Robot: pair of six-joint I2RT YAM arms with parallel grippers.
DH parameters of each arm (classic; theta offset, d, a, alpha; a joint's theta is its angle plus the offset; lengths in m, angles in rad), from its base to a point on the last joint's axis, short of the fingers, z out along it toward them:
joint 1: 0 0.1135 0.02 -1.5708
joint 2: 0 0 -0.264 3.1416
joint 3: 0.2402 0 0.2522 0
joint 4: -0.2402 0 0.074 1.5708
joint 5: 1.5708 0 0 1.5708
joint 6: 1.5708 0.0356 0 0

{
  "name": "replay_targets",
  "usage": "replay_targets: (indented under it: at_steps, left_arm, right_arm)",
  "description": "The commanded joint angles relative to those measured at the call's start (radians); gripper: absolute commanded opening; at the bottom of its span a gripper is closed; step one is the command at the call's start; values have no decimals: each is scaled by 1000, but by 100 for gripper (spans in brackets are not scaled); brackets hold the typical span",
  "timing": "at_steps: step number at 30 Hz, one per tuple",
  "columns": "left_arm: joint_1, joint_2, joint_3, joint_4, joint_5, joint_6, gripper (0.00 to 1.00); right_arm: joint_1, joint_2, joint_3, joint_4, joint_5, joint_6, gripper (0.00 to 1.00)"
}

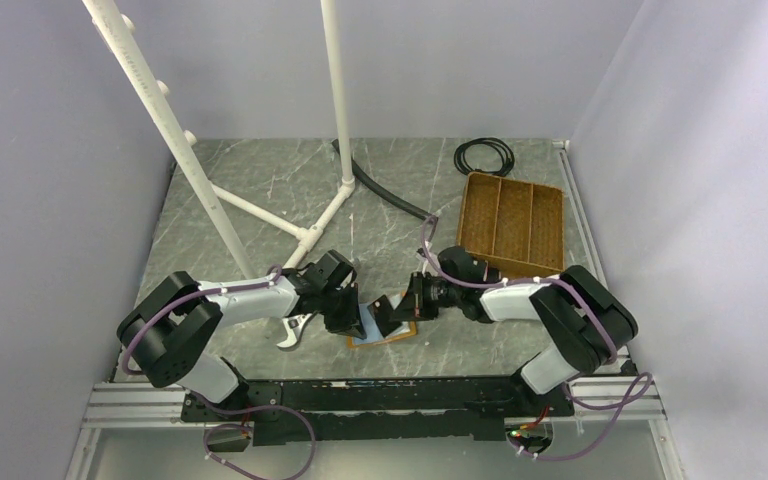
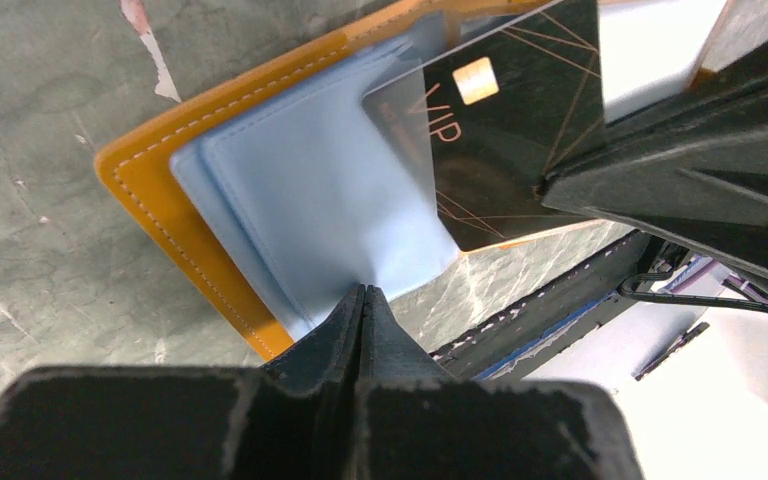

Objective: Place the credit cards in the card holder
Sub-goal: Insert the credit card into the card holder.

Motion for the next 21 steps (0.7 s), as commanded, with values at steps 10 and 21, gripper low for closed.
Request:
replay_targets:
  at_steps: [10, 21]
  left_arm:
    - [-7, 25, -6, -10, -36, 21, 2]
    - [-6, -110, 18, -93, -74, 27, 21]
  right_arm:
    - [112, 38, -150, 413, 234, 149, 0]
    - [140, -35, -46, -80, 386, 28, 23]
